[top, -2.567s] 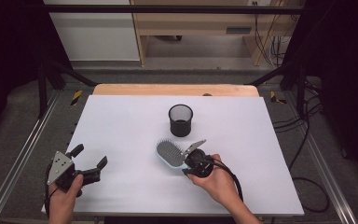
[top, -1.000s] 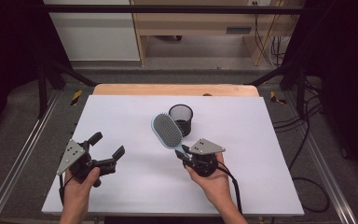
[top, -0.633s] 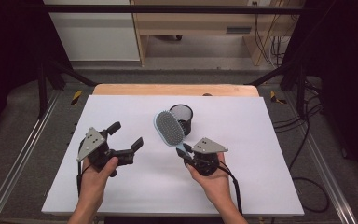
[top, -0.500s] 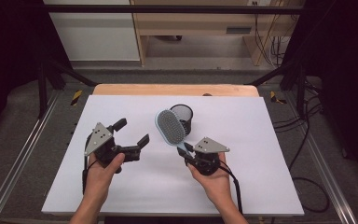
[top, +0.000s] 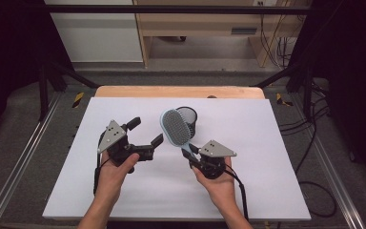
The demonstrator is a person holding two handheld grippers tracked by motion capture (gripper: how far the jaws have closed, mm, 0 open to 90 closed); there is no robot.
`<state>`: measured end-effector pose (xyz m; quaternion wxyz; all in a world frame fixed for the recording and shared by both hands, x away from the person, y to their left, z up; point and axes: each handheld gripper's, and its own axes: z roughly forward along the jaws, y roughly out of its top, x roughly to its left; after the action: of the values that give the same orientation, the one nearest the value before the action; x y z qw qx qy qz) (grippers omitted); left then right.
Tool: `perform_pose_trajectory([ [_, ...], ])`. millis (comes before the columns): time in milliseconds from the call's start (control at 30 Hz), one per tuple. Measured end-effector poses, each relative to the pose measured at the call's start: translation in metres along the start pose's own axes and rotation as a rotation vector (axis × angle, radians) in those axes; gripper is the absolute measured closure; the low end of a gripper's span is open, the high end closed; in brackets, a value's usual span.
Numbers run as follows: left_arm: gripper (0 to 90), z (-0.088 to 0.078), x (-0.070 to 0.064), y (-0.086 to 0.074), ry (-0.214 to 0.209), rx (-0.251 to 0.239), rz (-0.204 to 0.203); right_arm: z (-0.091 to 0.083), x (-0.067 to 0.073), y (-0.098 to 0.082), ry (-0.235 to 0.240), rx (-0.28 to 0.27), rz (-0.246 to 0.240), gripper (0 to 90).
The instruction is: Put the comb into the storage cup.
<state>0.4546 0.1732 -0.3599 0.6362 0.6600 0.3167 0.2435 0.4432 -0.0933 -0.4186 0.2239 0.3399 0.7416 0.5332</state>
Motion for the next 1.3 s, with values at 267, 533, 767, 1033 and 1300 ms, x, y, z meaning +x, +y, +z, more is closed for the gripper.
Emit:
perform_pose_trajectory([
  [267, 1.2, -0.013, 0.000, -0.005, 0.019, -0.001, -0.023, 0.002, 0.002, 0.001, -0.003, -0.029, 0.011, 70.0],
  [533, 1.5, -0.013, -0.002, -0.011, 0.030, 0.011, -0.038, 0.003, 0.011, 0.003, 0.011, -0.060, -0.014, 70.0],
  [767, 1.6, -0.013, -0.007, -0.010, 0.022, 0.001, -0.044, 0.009, 0.020, 0.001, 0.025, -0.061, -0.040, 70.1],
  [1033, 1.6, -0.013, -0.011, -0.009, 0.021, -0.008, -0.058, 0.010, 0.026, 0.001, 0.027, -0.073, -0.054, 70.1],
  [1300, 1.6, -0.009, -0.016, -0.010, -0.013, -0.006, -0.086, 0.009, 0.029, 0.002, 0.022, -0.088, -0.063, 70.1],
])
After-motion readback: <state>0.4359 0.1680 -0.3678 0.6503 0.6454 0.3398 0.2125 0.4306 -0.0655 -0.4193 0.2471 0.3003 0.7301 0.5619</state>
